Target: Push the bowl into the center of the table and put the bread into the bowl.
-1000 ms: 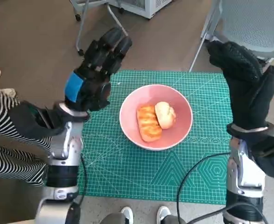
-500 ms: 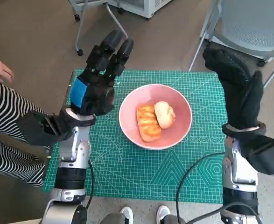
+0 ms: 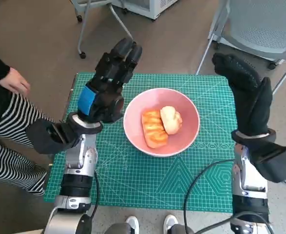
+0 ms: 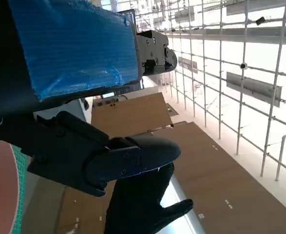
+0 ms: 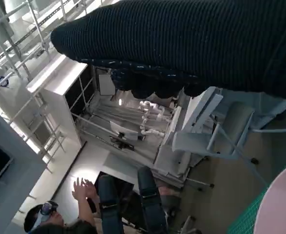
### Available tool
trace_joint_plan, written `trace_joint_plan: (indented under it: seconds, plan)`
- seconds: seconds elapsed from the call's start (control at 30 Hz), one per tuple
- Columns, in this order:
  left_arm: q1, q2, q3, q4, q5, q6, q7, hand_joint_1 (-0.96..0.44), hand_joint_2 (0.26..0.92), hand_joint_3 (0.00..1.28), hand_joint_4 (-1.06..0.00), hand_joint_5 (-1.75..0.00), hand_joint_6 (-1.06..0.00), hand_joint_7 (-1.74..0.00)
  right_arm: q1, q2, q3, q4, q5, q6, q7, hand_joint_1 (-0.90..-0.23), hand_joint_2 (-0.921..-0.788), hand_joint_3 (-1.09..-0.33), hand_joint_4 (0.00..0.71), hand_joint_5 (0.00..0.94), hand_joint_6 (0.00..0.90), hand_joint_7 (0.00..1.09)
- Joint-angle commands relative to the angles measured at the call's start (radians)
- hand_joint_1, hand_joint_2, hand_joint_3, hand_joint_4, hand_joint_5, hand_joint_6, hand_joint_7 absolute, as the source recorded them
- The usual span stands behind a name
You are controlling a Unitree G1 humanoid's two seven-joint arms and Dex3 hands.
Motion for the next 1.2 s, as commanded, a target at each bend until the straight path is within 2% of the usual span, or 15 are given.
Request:
trace_joint_plan:
  seconds: [0.03,0.43,0.97,1.2]
  plan:
    - [-0.023,0.0,-0.005,0.006,0.011,-0.023,-0.001,-0.82,0.921,0.61,0.0,0.0,0.0,-0.3,0.017,-0.005,0.0,0.018,-0.023,-0.003,-0.007,-0.72,-0.921,-0.71,0.226,0.006,0.064,0.56]
    - [-0.02,-0.02,-0.011,0.033,0.014,-0.067,-0.001,-0.83,0.921,0.58,-0.01,0.0,0.0,-0.25,0.022,0.003,0.0,0.026,-0.045,-0.015,-0.022,-0.716,-0.921,-0.722,0.223,0.003,0.061,0.56]
    - [-0.028,-0.041,-0.009,0.065,0.001,-0.084,-0.023,-0.82,0.921,0.56,-0.01,-0.01,0.0,-0.26,0.028,0.004,0.004,0.012,-0.049,-0.01,-0.039,-0.728,-0.921,-0.723,0.23,0.005,0.076,0.57]
    - [-0.026,-0.04,-0.013,0.057,0.011,-0.081,-0.014,-0.82,0.921,0.55,-0.03,-0.03,0.0,-0.33,0.027,0.005,0.005,0.015,-0.047,-0.014,-0.04,-0.729,-0.921,-0.722,0.232,0.005,0.078,0.57]
